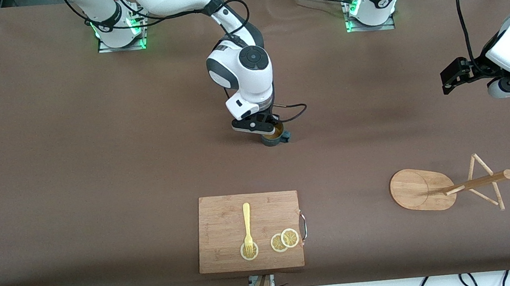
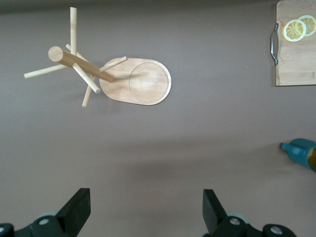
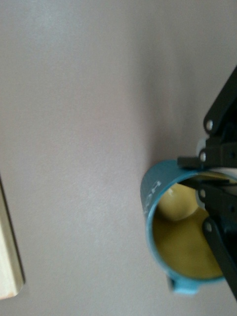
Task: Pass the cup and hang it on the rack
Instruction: 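Carry the teal mug with the right gripper toward the table middle, then release the mug and withdraw the right gripper while the left gripper approaches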
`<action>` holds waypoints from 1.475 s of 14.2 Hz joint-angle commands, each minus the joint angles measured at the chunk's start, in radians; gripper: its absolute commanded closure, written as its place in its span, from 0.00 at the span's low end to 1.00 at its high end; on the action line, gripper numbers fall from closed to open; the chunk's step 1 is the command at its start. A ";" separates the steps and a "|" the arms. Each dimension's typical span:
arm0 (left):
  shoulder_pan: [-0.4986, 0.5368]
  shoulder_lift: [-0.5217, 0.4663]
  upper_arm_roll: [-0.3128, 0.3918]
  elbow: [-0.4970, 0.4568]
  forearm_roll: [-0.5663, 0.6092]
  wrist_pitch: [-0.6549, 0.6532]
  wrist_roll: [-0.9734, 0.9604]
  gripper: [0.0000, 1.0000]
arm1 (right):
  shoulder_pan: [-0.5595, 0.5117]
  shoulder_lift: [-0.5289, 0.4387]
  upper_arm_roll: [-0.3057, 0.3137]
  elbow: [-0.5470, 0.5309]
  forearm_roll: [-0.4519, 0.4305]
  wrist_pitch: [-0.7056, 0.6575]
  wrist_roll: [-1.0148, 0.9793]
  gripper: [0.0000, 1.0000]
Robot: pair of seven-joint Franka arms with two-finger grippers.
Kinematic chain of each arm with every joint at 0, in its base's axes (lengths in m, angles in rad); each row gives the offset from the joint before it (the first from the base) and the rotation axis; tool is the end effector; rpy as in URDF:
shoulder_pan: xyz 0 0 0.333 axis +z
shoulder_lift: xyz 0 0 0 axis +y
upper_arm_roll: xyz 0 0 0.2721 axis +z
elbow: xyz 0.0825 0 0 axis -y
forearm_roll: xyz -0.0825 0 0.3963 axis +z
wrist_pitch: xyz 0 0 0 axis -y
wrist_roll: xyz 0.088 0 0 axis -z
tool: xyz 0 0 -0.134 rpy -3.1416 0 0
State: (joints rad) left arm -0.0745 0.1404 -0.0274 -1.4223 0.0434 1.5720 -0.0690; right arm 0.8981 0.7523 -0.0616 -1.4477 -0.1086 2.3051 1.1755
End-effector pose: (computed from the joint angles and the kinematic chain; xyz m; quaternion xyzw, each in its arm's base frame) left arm 0.6022 -0.0548 0.5435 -0.9997 0.0162 -0.0063 0.0193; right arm 0.4795 0.5332 0.1859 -0.9888 0.1250 -0.0812 0.0110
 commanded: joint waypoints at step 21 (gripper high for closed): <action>-0.004 -0.135 -0.020 -0.266 0.007 0.026 -0.002 0.00 | 0.002 -0.476 -0.720 0.013 0.059 -0.882 -1.140 0.01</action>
State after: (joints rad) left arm -0.0905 0.1284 -0.0514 -1.5049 0.0431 1.5193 -0.0763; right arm 0.8904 0.3336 -0.7221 -1.4101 -0.0787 1.4526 0.1413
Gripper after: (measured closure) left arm 0.000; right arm 0.004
